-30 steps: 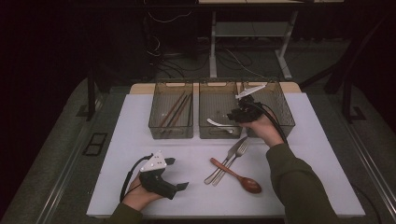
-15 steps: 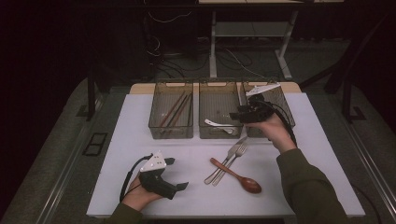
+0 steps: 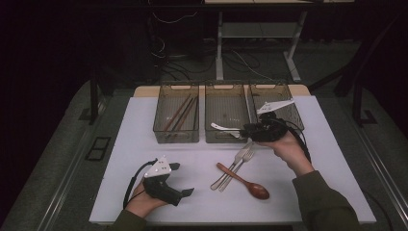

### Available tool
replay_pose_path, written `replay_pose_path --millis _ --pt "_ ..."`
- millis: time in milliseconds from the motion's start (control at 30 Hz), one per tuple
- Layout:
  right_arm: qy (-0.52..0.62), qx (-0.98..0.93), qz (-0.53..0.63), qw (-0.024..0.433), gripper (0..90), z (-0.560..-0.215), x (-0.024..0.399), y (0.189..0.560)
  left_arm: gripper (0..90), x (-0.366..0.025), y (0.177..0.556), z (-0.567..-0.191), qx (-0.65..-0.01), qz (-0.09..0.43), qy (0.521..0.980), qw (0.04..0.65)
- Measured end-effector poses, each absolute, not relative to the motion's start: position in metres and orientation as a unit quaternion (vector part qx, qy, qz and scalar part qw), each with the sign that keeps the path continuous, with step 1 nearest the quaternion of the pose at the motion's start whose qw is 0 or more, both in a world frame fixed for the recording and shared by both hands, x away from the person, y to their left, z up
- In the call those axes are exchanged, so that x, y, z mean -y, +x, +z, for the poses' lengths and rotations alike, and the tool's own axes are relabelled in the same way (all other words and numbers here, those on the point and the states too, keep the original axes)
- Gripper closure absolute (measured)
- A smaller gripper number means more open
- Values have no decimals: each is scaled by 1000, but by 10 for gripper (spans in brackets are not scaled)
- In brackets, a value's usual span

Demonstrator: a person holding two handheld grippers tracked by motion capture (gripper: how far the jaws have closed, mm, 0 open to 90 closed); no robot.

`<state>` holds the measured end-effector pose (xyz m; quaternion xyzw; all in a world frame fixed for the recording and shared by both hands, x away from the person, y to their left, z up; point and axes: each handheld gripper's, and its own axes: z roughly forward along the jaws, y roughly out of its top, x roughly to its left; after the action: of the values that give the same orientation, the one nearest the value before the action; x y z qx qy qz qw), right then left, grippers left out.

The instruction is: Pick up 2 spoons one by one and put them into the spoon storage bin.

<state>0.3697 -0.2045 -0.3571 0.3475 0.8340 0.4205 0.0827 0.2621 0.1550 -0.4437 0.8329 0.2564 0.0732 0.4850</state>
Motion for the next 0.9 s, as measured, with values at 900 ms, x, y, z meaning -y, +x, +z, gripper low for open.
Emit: replay_pose_path --millis 900 --pt "300 -883 357 50 891 -421 197 307 0 -155 260 -443 -254 78 835 482"
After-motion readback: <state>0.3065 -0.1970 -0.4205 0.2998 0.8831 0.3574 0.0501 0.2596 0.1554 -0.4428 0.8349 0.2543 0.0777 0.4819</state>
